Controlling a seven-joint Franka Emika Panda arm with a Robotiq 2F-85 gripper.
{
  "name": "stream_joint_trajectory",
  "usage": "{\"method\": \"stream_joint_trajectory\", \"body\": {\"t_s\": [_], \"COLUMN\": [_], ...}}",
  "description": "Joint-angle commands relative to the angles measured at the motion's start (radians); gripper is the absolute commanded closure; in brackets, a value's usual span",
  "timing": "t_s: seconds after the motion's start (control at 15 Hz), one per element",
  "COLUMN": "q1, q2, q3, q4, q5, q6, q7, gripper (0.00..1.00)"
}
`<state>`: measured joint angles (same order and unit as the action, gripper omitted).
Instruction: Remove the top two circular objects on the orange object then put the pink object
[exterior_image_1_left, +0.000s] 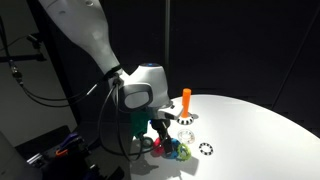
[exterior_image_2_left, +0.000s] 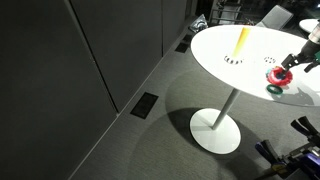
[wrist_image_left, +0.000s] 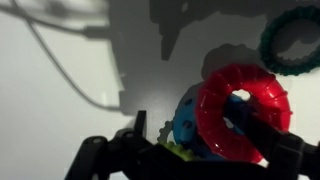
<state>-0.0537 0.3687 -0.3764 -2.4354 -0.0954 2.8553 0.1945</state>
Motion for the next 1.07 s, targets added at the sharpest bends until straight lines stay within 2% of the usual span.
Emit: {"method": "stream_joint_trajectory", "body": {"t_s": [0.0, 0.27, 0.33, 0.67, 0.93, 1.0], "q1": [-0.009, -0.002, 0.001, 0.008, 0.008, 0.004], "q2": [0.025, 0.051, 0.057, 0.074, 0.024, 0.010], "q3": [0.002, -0.002, -0.004, -0.010, -0.005, -0.001], "q4": [0.005, 0.007, 0.008, 0.013, 0.010, 0.010], "q5": [-0.020, -0.009, -0.008, 0.000, 0.007, 0.009], "q6": [0.057, 0.098, 0.106, 0.128, 0.094, 0.084], "q7": [-0.006, -0.009, -0.008, -0.008, -0.016, -0.020], "gripper": [0.00, 0.00, 0.16, 0.60, 0.90, 0.90]}}
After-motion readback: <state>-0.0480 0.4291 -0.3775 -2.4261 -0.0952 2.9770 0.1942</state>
